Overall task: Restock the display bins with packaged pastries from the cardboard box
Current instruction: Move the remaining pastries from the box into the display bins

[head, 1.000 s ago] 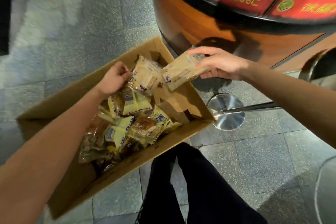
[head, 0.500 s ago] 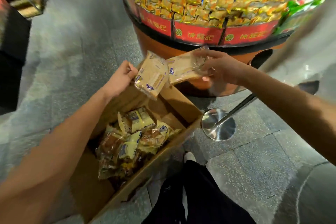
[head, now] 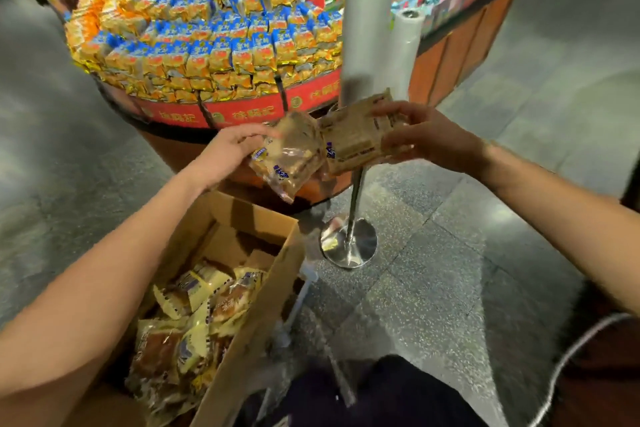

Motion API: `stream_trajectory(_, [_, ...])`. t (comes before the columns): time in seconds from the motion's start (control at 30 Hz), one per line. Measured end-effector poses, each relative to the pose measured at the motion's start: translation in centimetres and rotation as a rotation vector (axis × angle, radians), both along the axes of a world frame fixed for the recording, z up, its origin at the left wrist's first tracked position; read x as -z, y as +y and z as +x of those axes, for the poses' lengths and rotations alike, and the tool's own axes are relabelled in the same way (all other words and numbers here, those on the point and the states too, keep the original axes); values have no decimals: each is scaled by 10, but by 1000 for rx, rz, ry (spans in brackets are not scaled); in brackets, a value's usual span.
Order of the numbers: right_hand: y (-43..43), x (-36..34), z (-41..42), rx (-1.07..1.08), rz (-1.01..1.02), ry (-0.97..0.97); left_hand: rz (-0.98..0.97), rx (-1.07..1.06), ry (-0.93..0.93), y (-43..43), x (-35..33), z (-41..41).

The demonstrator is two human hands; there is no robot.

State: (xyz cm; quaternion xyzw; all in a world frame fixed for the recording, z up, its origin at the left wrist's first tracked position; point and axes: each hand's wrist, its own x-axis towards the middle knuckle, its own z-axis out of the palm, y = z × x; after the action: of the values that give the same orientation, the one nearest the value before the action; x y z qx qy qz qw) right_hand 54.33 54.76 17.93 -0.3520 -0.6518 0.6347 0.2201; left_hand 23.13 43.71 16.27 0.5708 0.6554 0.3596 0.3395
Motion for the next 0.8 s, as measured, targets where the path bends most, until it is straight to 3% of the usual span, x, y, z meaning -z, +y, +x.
stream_trajectory(0.13, [-5, -5, 82, 172, 34, 19, 6, 102, 6, 34, -9, 72])
stream_trajectory(0.3, [-12, -1, 199, 391, 106, 32, -58, 243, -190, 78, -10, 190])
stream_trajectory(0.57, [-60, 14, 400, 736, 91, -109, -123, 610, -147, 131, 15, 399])
stream_trajectory(0.8, [-120, 38, 532, 1027, -16, -58, -156, 877, -130, 165, 34, 547])
